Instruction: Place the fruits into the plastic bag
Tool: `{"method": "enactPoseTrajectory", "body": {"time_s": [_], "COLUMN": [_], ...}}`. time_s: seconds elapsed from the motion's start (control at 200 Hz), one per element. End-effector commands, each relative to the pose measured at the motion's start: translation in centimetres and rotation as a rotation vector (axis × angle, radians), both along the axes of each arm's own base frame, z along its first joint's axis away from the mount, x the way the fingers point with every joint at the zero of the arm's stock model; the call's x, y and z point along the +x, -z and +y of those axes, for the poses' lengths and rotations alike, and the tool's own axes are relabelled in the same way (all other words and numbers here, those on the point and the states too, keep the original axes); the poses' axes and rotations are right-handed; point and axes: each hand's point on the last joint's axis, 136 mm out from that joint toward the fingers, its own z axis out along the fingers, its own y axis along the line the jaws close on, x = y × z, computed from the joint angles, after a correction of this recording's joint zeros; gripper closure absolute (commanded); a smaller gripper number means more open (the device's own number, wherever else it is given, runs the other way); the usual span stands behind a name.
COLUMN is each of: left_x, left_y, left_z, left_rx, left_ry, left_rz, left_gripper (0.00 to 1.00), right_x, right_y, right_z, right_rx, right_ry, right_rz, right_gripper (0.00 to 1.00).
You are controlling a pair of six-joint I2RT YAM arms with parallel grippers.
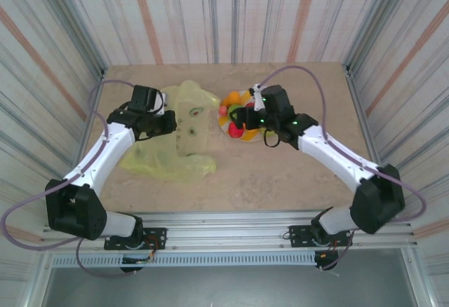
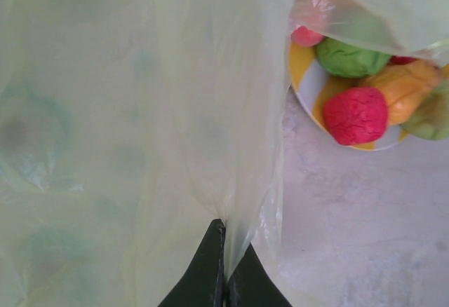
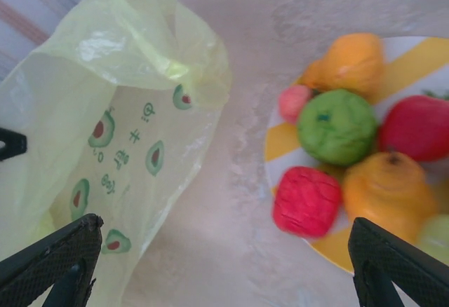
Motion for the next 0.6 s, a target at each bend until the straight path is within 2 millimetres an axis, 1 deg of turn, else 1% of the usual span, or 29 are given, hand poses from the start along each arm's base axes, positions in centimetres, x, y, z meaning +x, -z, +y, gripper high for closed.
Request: {"method": "enactPoseTrajectory", "body": {"time_s": [0.0,0.045,0.08,0.11,0.155,0.195,0.291,0.401,0.531,0.591], "left_x": [0.0,0.3,0.5,0.5,0.6,0.5,0.2,-0.3,-0.6,-0.6], "left_y": [-1.9,-2.2,-2.2,-2.2,-2.0,-1.8,-1.5,-1.6,-1.8,-1.9], "left_z": [-1.0,-1.2,-1.2,-1.2,-1.1,-1.0,-0.5,-0.3,-0.2,-0.2], "left_rx": [-0.024,-0.02,-0.013,-0.004,0.014,0.029,0.068,0.085,0.088,0.086], "left_ry": [0.1,0.114,0.128,0.137,0.153,0.166,0.179,0.204,0.203,0.204], "left_rz": [-0.004,-0.013,-0.019,-0.023,-0.029,-0.028,-0.039,-0.07,-0.088,-0.092], "left_gripper": [1.0,1.0,1.0,1.0,1.0,1.0,1.0,1.0,1.0,1.0], "right_x": [-0.9,-1.0,-1.0,-1.1,-1.3,-1.5,-1.9,-1.9,-0.7,0.1], "right_y": [2.7,3.3,3.7,3.9,4.3,4.6,5.6,7.6,9.1,9.8], "right_z": [-5.4,-6.8,-7.5,-7.7,-7.5,-6.7,-3.8,-1.2,0.7,1.2], "right_rx": [-0.158,-0.212,-0.252,-0.275,-0.283,-0.269,-0.23,-0.211,-0.181,-0.2], "right_ry": [0.104,0.138,0.152,0.159,0.155,0.14,0.111,0.138,0.183,0.201], "right_rz": [0.052,0.047,0.043,0.041,0.043,0.053,0.069,0.094,0.115,0.116], "right_gripper": [0.07,0.07,0.07,0.07,0.08,0.08,0.11,0.15,0.2,0.21]}}
